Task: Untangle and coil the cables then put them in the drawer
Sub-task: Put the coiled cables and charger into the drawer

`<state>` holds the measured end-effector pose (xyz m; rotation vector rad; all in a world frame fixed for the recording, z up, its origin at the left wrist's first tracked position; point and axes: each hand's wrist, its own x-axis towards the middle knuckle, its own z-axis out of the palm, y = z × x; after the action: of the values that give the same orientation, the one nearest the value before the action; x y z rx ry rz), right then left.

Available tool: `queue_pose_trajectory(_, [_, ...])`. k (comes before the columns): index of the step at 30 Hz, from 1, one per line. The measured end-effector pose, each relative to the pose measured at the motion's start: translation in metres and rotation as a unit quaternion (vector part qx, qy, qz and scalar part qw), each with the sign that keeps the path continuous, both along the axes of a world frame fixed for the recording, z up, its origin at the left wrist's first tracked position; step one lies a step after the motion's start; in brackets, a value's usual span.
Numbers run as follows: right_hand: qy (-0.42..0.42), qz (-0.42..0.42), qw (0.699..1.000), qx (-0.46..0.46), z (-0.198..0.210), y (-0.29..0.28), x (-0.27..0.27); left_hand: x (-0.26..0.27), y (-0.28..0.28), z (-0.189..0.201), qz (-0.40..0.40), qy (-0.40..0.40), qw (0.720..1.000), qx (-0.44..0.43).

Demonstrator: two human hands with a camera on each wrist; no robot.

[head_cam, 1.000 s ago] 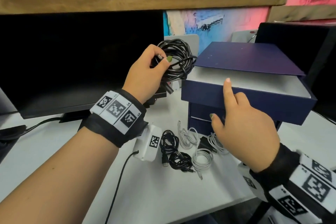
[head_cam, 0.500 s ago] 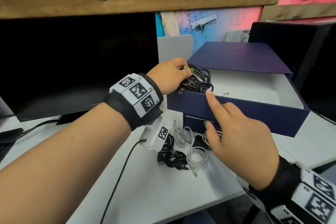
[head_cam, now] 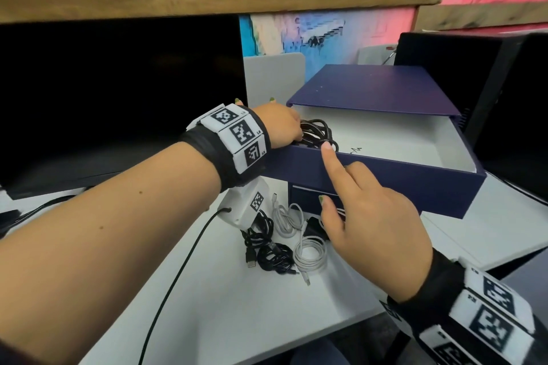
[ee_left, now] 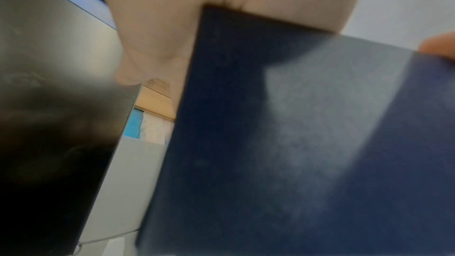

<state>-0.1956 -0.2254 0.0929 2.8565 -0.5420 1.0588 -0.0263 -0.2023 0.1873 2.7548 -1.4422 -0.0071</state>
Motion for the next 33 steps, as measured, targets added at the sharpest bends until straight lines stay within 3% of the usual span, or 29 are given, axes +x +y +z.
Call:
queue_pose_trajectory(3, [-0.007,0.021,1.0,0.022,0.001,-0.001,0.001,-0.003,-0.003,-0.002,0.026,-0.059,0.993,0.095])
queue_pose_trajectory(5, [-0.008,0.033,0.998,0.044,0.002,-0.002,0.003,0.003,-0.007,-0.004,0.03,-0.062,0.995,0.073])
queue_pose_trajectory(9, [-0.053,0.063,0.995,0.054,-0.004,-0.003,0.002,0.016,0.005,-0.005,-0.006,0.03,0.995,-0.091])
queue_pose_trajectory(11, [-0.098,0.109,0.989,0.021,-0.012,-0.003,0.0,0.017,0.016,-0.006,-0.023,0.085,0.972,-0.217])
queue_pose_trajectory(13, [-0.093,0.159,0.983,0.015,-0.024,-0.001,0.0,0.02,0.029,-0.007,-0.018,0.097,0.947,-0.305])
queue_pose_trajectory(15, [-0.029,0.164,0.985,0.034,-0.035,0.001,0.006,0.029,0.041,-0.013,0.008,0.086,0.927,-0.365])
queue_pose_trajectory(17, [0.113,0.127,0.98,0.101,-0.047,-0.001,0.016,0.04,0.054,-0.026,0.051,0.077,0.918,-0.387])
queue_pose_trajectory(19, [0.241,0.104,0.952,0.157,-0.065,-0.01,0.025,0.048,0.065,-0.047,0.095,0.097,0.923,-0.36])
queue_pose_trajectory(21, [0.313,0.093,0.926,0.19,-0.08,-0.018,0.033,0.052,0.073,-0.073,0.111,0.13,0.938,-0.302])
queue_pose_trajectory(25, [0.344,0.054,0.916,0.197,-0.101,-0.03,0.044,0.039,0.077,-0.118,0.045,0.172,0.98,-0.094])
queue_pose_trajectory(29, [0.359,0.026,0.913,0.194,-0.109,-0.032,0.05,0.018,0.067,-0.144,-0.042,0.151,0.98,0.122])
queue_pose_trajectory(33, [0.365,0.015,0.917,0.162,-0.109,-0.025,0.046,0.006,0.063,-0.172,-0.102,0.053,0.977,0.182])
